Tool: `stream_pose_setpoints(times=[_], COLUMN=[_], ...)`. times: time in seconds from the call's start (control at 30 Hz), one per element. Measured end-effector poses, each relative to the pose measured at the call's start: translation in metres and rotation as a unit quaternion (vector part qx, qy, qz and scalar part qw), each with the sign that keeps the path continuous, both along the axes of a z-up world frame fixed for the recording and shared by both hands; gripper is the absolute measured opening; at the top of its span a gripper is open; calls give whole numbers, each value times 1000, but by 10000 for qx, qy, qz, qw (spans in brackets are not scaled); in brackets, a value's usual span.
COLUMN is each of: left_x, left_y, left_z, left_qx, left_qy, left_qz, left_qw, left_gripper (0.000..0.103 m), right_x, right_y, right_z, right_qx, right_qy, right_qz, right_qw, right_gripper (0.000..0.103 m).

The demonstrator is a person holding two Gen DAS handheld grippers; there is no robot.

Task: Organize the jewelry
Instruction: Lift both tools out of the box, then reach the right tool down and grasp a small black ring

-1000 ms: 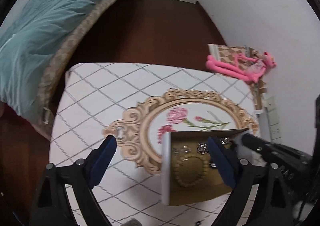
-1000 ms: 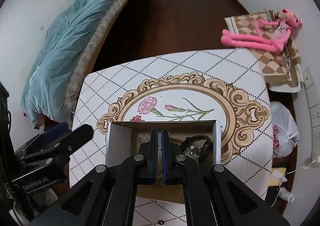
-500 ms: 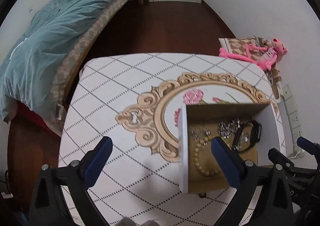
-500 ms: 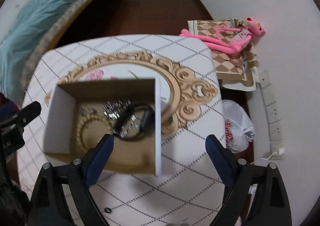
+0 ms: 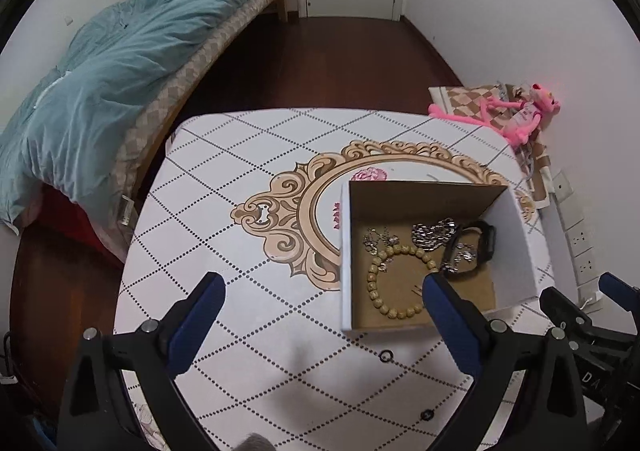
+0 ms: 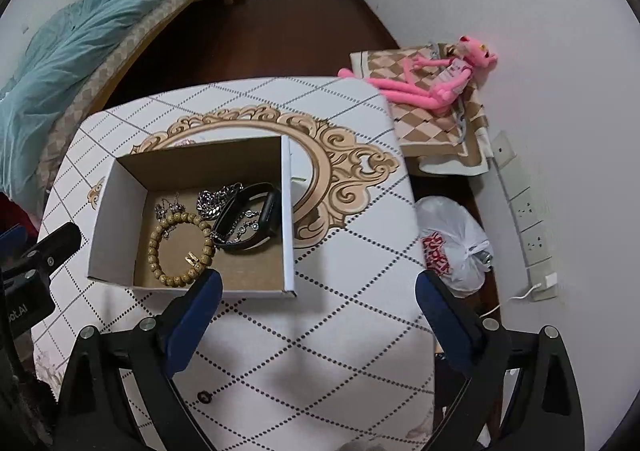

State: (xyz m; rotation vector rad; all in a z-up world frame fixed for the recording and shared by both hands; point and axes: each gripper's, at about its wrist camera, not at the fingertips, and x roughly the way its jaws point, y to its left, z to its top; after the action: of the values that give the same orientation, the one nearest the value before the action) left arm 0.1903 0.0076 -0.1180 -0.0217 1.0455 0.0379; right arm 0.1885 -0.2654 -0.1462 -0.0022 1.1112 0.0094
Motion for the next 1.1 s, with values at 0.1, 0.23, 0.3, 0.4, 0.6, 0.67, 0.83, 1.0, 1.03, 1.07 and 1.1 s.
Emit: stream_pose_setpoints(times=[0.1, 0.23, 0.3, 0.4, 0.6, 0.67, 0.83, 1.0, 1.03, 1.07, 1.1], left_x=[-13, -30, -38, -48, -59, -65, -81, -92, -93, -94, -95], left_y=[1, 1, 2, 2, 5, 10, 23, 33, 35, 37, 38], left_z=[16, 38, 44, 52, 44, 29, -33, -82, -90, -95, -98], left_qx=[24, 76, 49, -20, 8, 90, 376, 479, 455, 456, 466], left_qy=[-202, -485, -560, -592, -398, -205, 532, 1113, 1213, 1258, 1285], left_qz=[42, 84, 101, 61, 107, 184, 333, 378, 387, 398, 411], left_qw=[9998, 9988, 9984, 9982, 9992, 9996, 9973, 9919, 9908, 9902, 9898], left_gripper=[101, 101, 101, 101, 101, 101, 101, 101, 101, 101, 101], right_x=[-12, -27, -34, -46, -61, -68, -88, -102, -103, -105, -105], right_y=[-3, -6, -7, -9, -10, -6, 19, 49, 54, 58, 63], right_z=[16, 38, 48, 62, 63, 47, -16, -67, -72, -76, -79], right_qx=[-54, -49, -20, 88, 392, 467, 527, 623, 632, 632, 617], right_qy=[-215, -472, -582, -705, -692, -514, 37, 392, 416, 431, 431], right_qz=[-43, -82, -96, -119, -97, -27, 351, 665, 718, 758, 781], right_qw=[9997, 9988, 9983, 9974, 9968, 9976, 9980, 9951, 9945, 9942, 9941], right_gripper=[98, 98, 98, 98, 98, 98, 98, 71, 70, 69, 68])
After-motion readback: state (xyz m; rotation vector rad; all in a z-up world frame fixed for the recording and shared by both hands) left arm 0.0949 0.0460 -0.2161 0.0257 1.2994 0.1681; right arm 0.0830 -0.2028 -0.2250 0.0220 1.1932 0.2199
